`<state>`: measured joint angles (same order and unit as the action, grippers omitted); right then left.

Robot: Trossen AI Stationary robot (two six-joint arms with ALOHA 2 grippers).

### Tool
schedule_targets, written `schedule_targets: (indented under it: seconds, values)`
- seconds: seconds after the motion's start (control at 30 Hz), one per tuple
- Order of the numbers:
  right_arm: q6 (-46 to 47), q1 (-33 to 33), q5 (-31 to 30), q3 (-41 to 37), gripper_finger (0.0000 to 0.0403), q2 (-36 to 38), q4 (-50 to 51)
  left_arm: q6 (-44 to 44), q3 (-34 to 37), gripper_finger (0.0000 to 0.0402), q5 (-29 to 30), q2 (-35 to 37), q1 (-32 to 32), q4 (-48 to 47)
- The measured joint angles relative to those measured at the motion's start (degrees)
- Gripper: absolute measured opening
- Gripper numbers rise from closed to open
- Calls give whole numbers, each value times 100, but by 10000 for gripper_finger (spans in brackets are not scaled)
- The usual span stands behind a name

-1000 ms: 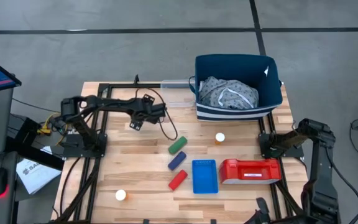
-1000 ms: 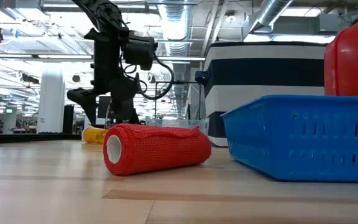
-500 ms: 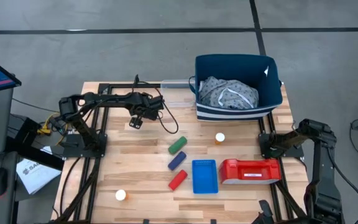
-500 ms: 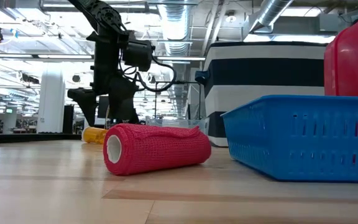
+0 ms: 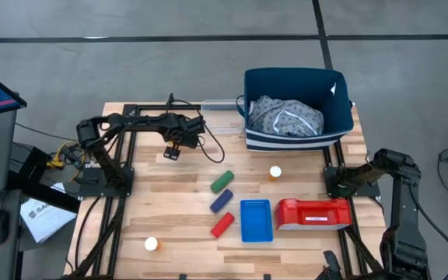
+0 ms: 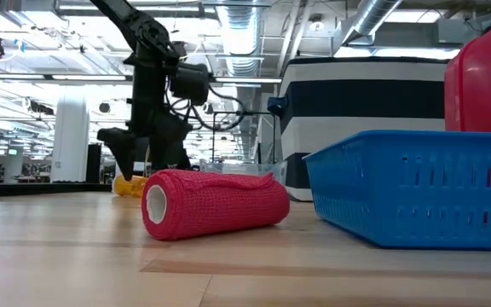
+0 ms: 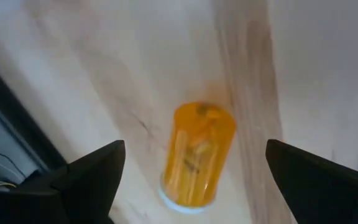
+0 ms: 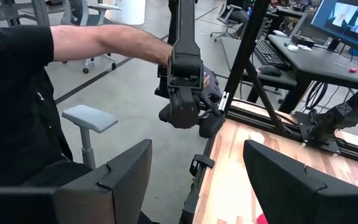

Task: Pick & Place Medicine items
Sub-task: Put the top orange pill bottle into the blue bin

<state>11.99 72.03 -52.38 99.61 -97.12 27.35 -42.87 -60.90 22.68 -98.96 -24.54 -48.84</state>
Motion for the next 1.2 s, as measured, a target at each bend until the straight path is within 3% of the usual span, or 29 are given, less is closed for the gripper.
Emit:
schedule_targets:
  seconds: [0.1, 0.57, 1.2]
  values:
    - [2, 0, 52, 1, 250, 0, -18, -13, 7, 379, 189, -170, -38, 109]
    - [-170, 8, 251, 4, 250, -4, -299, 27, 0, 371, -228, -437, -358, 347]
    - [-297, 28, 302, 4, 250, -4, -385, 131, 0, 198, -315, -435, -355, 323]
